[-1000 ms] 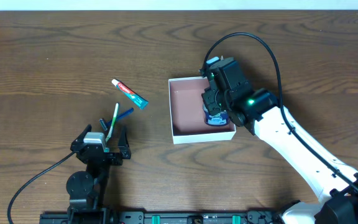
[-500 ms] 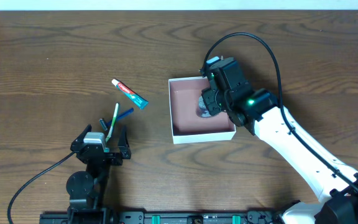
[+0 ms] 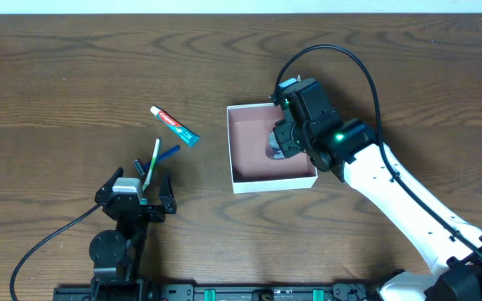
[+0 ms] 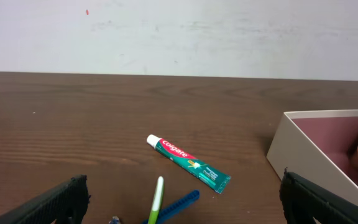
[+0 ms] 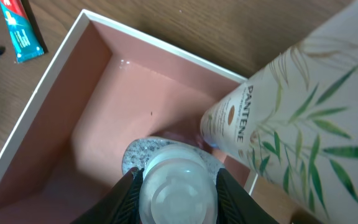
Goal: Pack container
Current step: 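Lower the soap bottle beside the tube and adjust it in the box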
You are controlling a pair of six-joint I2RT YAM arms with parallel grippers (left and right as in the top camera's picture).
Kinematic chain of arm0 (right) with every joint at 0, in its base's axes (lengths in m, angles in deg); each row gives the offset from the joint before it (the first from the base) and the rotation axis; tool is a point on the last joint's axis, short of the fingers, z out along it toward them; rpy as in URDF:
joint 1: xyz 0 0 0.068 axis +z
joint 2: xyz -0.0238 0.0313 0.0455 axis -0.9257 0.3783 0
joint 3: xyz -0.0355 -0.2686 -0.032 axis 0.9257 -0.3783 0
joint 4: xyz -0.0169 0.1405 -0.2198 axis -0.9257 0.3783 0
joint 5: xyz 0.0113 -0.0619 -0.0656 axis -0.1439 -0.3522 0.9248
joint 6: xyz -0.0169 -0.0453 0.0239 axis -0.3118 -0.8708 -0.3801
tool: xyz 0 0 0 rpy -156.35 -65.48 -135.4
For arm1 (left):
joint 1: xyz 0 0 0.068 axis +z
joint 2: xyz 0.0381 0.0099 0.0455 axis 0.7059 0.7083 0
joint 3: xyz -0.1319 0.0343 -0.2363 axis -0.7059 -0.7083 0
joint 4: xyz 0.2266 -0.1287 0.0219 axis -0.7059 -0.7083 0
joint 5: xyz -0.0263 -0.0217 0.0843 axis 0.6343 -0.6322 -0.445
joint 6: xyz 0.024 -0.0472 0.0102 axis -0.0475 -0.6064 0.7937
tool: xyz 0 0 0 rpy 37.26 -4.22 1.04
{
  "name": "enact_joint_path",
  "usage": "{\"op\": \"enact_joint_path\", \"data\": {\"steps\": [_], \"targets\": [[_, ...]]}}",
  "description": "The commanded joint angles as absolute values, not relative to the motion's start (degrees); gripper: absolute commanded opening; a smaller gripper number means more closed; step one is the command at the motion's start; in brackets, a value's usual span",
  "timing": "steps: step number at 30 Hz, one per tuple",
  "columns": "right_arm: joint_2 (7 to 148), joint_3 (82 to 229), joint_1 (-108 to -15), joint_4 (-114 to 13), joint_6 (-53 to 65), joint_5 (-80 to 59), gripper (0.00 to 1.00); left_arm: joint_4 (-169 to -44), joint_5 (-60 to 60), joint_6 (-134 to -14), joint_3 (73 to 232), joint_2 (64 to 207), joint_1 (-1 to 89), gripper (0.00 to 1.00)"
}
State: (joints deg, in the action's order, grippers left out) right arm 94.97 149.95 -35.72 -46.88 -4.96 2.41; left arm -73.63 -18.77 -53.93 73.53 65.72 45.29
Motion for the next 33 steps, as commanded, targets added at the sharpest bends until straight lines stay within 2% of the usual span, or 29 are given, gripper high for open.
{"op": "enact_joint_path", "data": {"steps": [1, 9, 33], "targets": [[95.1, 149.9, -35.1, -44.8, -3.3, 3.4, 0.16, -75.6, -17.9, -53.8, 72.5, 65.6, 45.6, 0.98], [95.0, 149.9, -35.1, -42.3, -0.3, 6.1, 0.12, -75.6, -17.9, -53.8, 72.5, 65.6, 45.6, 0.98], [95.0, 149.9, -35.1, -40.5, 9.2, 8.4, 0.14, -75.6, -17.9, -53.8, 72.5, 65.6, 45.6, 0.98]]}}
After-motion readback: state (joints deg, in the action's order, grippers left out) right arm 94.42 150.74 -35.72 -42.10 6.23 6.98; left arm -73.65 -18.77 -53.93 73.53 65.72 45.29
